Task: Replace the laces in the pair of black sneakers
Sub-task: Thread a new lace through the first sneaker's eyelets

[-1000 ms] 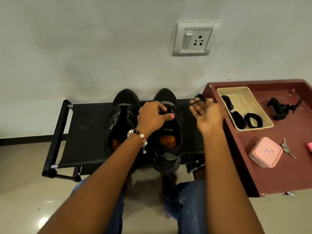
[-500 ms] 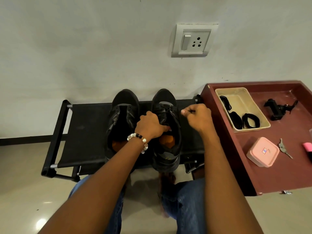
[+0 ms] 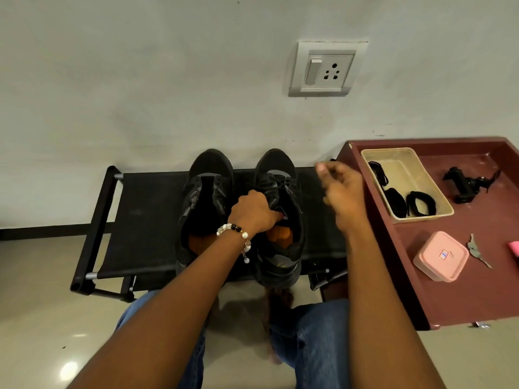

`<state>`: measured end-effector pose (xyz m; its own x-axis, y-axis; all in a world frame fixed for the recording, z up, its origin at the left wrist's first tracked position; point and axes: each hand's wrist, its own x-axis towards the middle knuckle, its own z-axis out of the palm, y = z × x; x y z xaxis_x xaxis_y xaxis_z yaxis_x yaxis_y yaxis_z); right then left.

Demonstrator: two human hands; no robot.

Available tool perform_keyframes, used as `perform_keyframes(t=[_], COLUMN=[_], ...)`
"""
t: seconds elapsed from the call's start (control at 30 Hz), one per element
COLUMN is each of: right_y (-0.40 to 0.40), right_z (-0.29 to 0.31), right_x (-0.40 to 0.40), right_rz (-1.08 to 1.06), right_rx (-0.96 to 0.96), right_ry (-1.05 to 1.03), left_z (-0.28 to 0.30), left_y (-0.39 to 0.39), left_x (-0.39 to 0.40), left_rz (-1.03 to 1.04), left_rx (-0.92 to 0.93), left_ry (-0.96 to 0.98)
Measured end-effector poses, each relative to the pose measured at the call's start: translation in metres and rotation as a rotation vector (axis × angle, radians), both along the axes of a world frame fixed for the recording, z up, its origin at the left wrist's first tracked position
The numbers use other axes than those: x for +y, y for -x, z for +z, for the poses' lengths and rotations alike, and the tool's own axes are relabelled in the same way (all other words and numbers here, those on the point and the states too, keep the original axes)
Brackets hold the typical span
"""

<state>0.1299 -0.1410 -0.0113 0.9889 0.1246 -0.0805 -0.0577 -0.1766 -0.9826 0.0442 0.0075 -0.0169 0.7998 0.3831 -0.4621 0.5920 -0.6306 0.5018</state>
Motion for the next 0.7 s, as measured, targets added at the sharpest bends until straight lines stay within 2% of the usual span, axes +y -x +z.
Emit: perform_keyframes(t=[0.07, 0.1, 0.17, 0.23, 0.3, 0.33, 0.4, 0.47, 0.53, 0.6, 0.63, 0.67, 0.7], right_y=[0.002, 0.004, 0.006, 0.004, -0.001, -0.005, -0.012, -0.014, -0.014, -0.011, -0.009, -0.007, -0.006], right_z=[-0.007, -0.007, -0.005, -0.003, -0.002, -0.004, -0.003, 0.001, 0.003, 0.005, 0.007, 0.008, 0.008], right_x=[0.005, 0.008, 0.010, 0.008, 0.003, 0.000, -0.008, -0.019, -0.023, -0.020, -0.016, -0.011, -0.006], right_rz=[0.210, 0.281, 0.290, 0.140, -0.102, -0.223, -0.426, -0.503, -0.468, -0.365, -0.307, -0.249, -0.183], right_rx=[-0.111, -0.103, -0.090, -0.093, -0.030, 0.039, 0.194, 0.293, 0.350, 0.377, 0.367, 0.328, 0.258], right_ry=[0.418, 0.542, 0.650, 0.630, 0.497, 0.337, -0.138, -0.550, -0.793, -0.912, -0.902, -0.808, -0.625], left_z=[-0.001, -0.002, -0.003, -0.003, -0.004, -0.005, -0.006, -0.006, -0.006, -0.006, -0.007, -0.007, -0.007], left_y=[-0.001, -0.001, -0.002, -0.002, -0.002, -0.002, -0.003, -0.003, -0.003, -0.003, -0.003, -0.004, -0.004], left_x=[0.000, -0.001, -0.001, -0.001, 0.000, 0.000, -0.001, -0.001, -0.001, -0.001, -0.001, -0.001, -0.001], left_rz=[-0.003, -0.004, -0.004, -0.010, -0.007, 0.001, 0.011, 0.012, 0.013, 0.012, 0.008, 0.003, 0.001], left_rx=[0.006, 0.006, 0.006, 0.011, 0.016, 0.018, 0.022, 0.024, 0.027, 0.027, 0.024, 0.020, 0.019], left_ry=[-0.002, -0.004, -0.009, -0.019, -0.019, -0.016, -0.011, -0.009, -0.008, -0.006, -0.008, -0.013, -0.018])
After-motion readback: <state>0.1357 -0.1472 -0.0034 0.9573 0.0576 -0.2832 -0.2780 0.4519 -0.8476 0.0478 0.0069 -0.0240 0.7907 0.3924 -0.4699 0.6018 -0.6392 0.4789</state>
